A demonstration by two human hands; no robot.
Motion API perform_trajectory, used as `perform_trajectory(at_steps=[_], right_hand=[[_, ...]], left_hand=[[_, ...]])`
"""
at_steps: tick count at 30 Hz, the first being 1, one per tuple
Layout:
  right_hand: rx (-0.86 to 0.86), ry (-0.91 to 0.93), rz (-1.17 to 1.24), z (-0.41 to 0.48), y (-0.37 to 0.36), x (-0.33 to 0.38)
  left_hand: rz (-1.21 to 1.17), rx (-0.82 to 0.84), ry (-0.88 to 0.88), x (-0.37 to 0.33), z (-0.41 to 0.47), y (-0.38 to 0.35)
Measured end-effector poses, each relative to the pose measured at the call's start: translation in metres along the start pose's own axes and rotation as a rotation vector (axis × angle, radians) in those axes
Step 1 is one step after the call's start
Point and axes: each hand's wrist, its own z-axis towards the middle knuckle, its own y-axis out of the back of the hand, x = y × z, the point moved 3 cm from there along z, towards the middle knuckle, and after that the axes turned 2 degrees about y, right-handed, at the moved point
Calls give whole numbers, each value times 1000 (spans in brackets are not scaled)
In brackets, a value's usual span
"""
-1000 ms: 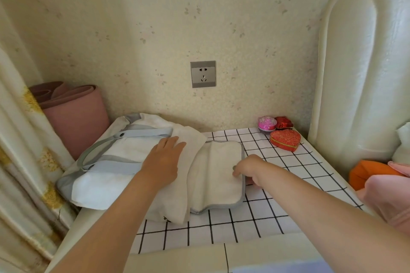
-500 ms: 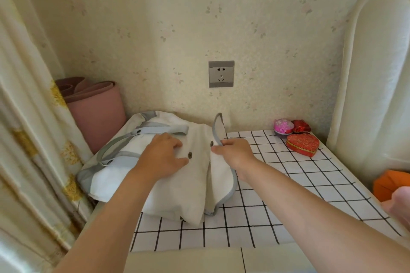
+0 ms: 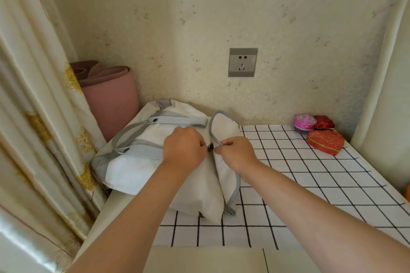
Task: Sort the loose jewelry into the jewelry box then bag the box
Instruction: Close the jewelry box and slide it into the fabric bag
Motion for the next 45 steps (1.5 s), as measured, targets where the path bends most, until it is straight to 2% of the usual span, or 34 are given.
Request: perform_trajectory(at_steps=[2, 5, 10, 23, 30, 36, 45], right_hand=[[-5, -4, 24, 0, 1, 1], [-9, 19, 55, -2, 5, 5], [-8, 57, 97, -4, 1, 10], [-46, 106, 151, -5, -16, 12], [-29, 97, 226, -2, -13, 14], [-9, 61, 194, 5, -15, 7], [-25, 102, 188, 4, -16, 11]], left_hand=[[-71, 33, 84, 5, 2, 0], [-307, 99, 201, 14, 4, -2], [-606, 147, 326, 23, 9, -6], [-769, 128, 297, 21, 1, 0], [-779, 126, 292, 22, 2, -1], [-834, 127, 328, 25, 5, -1], [-812, 127, 283, 24, 5, 0]])
